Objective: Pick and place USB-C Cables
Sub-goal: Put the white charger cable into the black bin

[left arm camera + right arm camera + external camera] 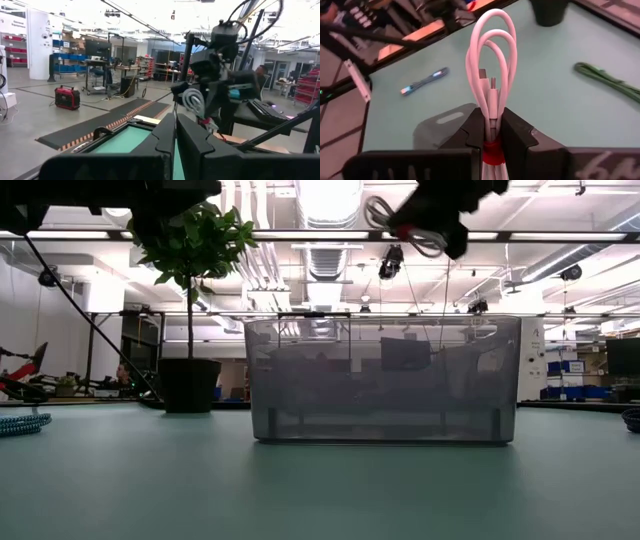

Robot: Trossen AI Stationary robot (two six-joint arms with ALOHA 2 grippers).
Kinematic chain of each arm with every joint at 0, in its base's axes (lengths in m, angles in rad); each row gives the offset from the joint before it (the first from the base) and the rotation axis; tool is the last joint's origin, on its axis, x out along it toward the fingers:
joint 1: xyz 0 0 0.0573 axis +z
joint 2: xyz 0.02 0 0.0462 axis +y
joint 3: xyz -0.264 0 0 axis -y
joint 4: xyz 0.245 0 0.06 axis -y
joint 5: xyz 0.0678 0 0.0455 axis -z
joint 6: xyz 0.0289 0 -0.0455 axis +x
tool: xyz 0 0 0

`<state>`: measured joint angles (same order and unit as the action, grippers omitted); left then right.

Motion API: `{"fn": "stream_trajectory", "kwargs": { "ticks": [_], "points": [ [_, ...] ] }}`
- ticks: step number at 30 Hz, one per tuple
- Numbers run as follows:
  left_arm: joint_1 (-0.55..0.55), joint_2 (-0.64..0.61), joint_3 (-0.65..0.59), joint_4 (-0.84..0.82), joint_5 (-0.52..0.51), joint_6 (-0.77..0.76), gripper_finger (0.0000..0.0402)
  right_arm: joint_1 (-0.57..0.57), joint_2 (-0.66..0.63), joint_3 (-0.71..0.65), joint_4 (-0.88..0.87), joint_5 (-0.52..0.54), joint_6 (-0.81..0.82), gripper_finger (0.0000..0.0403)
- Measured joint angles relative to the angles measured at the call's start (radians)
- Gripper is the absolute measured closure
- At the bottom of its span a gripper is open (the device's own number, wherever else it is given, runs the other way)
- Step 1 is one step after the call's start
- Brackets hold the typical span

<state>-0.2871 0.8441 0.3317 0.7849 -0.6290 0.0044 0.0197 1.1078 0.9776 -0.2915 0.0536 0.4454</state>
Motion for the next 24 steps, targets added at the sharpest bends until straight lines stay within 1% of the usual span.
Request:
{"fn": "stream_trajectory", "kwargs": {
  "ticks": [4,6,10,13,16,20,24],
  "points": [
    [0.000,-0.010,0.000,0.001,0.000,0.001,0.0401,0.046,0.113,0.129,-0.110,-0.001,0.006,0.0374],
    [0.000,-0.015,0.000,0.001,0.000,0.011,0.0401,0.062,0.178,0.211,-0.215,-0.009,0.014,0.0374],
    [0.000,-0.022,0.000,0.002,0.000,0.081,0.0401,0.092,0.303,0.380,-0.444,-0.041,0.050,0.0371],
    [0.000,-0.027,0.000,0.001,0.000,0.081,0.0401,0.120,0.387,0.475,-0.564,-0.053,0.077,0.0364],
    [-0.003,-0.026,0.000,0.001,0.001,0.080,0.0401,0.151,0.463,0.534,-0.626,-0.057,0.080,0.0364],
    [-0.003,-0.015,0.000,0.000,0.002,0.079,0.0401,0.184,0.545,0.582,-0.648,-0.102,0.087,0.0368],
    [-0.003,-0.010,0.000,0.000,0.002,0.078,0.0401,0.204,0.617,0.619,-0.665,-0.114,0.076,0.0368]
  ]
}}
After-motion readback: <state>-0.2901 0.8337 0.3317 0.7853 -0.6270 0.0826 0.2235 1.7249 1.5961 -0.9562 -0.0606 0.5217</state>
